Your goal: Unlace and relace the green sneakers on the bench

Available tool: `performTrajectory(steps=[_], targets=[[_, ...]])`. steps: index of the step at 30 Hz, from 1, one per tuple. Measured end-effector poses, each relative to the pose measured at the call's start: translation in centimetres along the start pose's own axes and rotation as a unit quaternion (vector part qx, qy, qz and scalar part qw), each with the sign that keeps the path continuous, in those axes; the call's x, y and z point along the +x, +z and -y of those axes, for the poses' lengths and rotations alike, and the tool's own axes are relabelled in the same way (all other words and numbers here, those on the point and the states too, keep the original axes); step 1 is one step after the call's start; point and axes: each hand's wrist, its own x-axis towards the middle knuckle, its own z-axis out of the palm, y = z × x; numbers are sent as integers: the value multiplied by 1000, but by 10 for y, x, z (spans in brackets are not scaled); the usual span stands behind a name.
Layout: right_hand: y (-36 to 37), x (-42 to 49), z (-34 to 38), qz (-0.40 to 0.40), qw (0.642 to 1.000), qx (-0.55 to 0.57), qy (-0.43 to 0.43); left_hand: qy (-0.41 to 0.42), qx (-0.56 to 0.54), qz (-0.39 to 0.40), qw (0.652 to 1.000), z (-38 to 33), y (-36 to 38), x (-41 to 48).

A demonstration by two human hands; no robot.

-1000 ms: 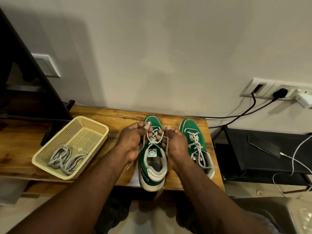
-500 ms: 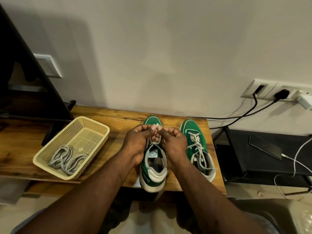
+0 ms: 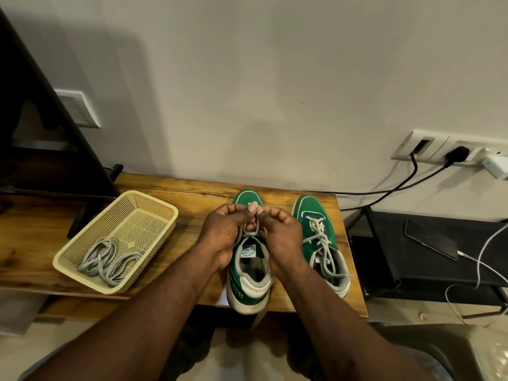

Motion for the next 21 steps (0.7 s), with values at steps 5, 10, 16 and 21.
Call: performTrajectory(steps=[5, 10, 16, 21], targets=[[-2, -3, 5, 38, 999, -27, 5, -19, -7, 3, 1000, -3, -1, 0], [-3, -7, 10, 44, 996, -71, -30, -23, -28, -24, 999, -3, 0, 5], [-4, -11, 7, 67, 974, -181, -120, -7, -10, -56, 998, 3, 0, 11], [-6, -6, -2, 60, 964, -220, -138, 20, 35, -36, 999, 1, -2, 11]])
